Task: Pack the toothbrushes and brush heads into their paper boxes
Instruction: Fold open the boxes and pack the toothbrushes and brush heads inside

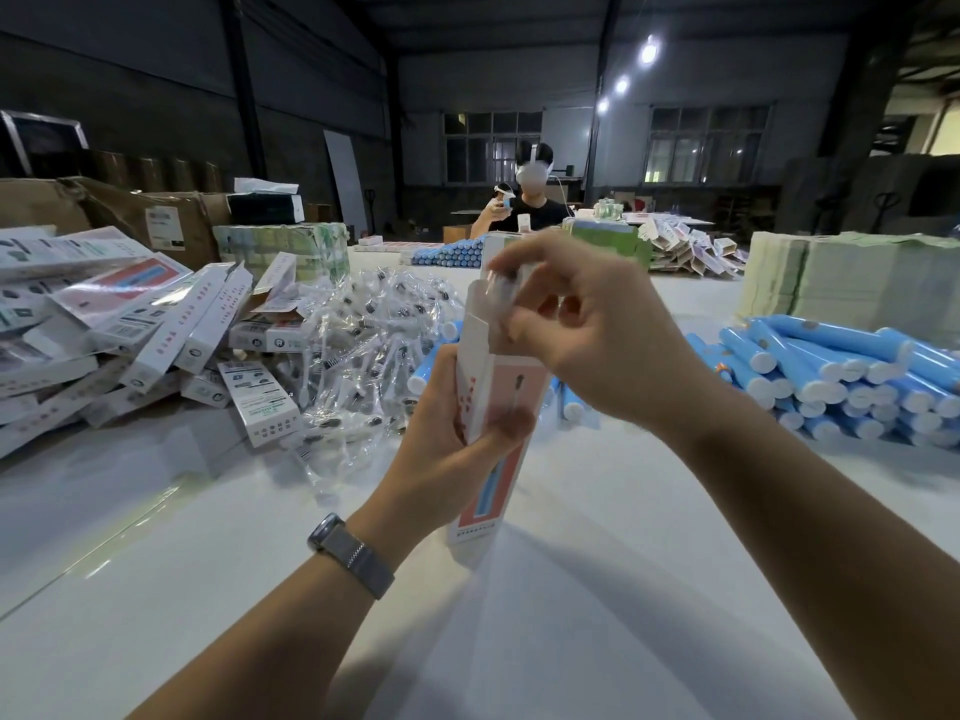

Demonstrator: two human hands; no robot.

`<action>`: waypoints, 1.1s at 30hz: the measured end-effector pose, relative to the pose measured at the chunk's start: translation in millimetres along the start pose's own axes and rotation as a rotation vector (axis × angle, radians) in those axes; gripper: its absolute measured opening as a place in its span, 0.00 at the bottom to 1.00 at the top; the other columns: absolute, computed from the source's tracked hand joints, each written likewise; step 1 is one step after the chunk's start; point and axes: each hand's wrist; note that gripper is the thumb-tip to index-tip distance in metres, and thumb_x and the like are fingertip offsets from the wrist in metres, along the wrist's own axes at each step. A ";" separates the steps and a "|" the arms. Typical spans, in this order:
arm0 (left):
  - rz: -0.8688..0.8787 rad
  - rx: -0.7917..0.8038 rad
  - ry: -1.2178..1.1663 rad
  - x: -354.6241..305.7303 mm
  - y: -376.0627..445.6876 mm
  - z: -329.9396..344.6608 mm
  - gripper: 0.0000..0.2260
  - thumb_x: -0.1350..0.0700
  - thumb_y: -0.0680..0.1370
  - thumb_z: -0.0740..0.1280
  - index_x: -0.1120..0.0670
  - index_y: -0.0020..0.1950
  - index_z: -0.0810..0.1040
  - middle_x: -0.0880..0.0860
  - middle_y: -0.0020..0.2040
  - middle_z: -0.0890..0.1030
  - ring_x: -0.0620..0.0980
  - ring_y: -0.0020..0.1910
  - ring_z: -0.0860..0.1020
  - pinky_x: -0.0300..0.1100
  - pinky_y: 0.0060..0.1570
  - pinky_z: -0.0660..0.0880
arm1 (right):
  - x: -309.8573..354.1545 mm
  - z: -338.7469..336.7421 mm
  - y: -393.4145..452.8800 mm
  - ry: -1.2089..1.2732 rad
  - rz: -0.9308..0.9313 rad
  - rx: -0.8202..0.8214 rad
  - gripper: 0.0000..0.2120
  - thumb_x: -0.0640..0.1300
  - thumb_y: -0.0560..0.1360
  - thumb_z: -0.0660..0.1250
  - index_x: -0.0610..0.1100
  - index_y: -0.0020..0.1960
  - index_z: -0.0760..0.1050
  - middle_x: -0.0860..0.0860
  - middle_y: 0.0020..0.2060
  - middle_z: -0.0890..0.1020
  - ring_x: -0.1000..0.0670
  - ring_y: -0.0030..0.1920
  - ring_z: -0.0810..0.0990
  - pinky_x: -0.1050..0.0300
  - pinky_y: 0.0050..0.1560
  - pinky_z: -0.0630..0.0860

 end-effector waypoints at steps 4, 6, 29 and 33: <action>0.009 -0.012 -0.030 1.4 0.9 -0.1 0.13 0.60 0.75 0.70 0.50 0.55 0.69 0.39 0.40 0.78 0.38 0.40 0.78 0.35 0.41 0.78 | -4.5 8.2 -2.5 -0.181 -0.078 -0.008 0.13 0.40 0.75 0.72 0.46 0.59 0.81 0.58 0.44 0.78 0.52 0.47 0.75 0.58 0.49 0.72; 0.001 -0.017 -0.047 1.7 0.7 0.0 0.13 0.60 0.75 0.70 0.51 0.55 0.69 0.40 0.40 0.78 0.39 0.40 0.78 0.36 0.41 0.78 | -8.1 9.8 -1.9 -0.167 -0.075 -0.042 0.15 0.39 0.74 0.72 0.45 0.60 0.80 0.58 0.43 0.78 0.55 0.46 0.74 0.62 0.48 0.69; 0.024 -0.117 -0.069 13.1 3.1 7.4 0.19 0.49 0.82 0.57 0.43 0.74 0.64 0.52 0.57 0.78 0.46 0.49 0.78 0.40 0.48 0.75 | -39.5 28.4 -19.1 0.585 0.216 0.063 0.14 0.40 0.73 0.70 0.52 0.54 0.72 0.47 0.57 0.77 0.36 0.51 0.81 0.39 0.52 0.81; 0.072 -0.119 -0.042 10.3 3.7 3.8 0.20 0.52 0.82 0.58 0.31 0.70 0.62 0.37 0.47 0.78 0.43 0.47 0.81 0.39 0.46 0.78 | -46.1 30.8 -22.1 0.615 0.197 -0.012 0.17 0.40 0.72 0.74 0.51 0.53 0.69 0.34 0.57 0.74 0.28 0.48 0.79 0.29 0.45 0.78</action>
Point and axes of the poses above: each hand's wrist, its own y-axis towards the middle knuckle, its own z-axis out of the palm, x = y × z
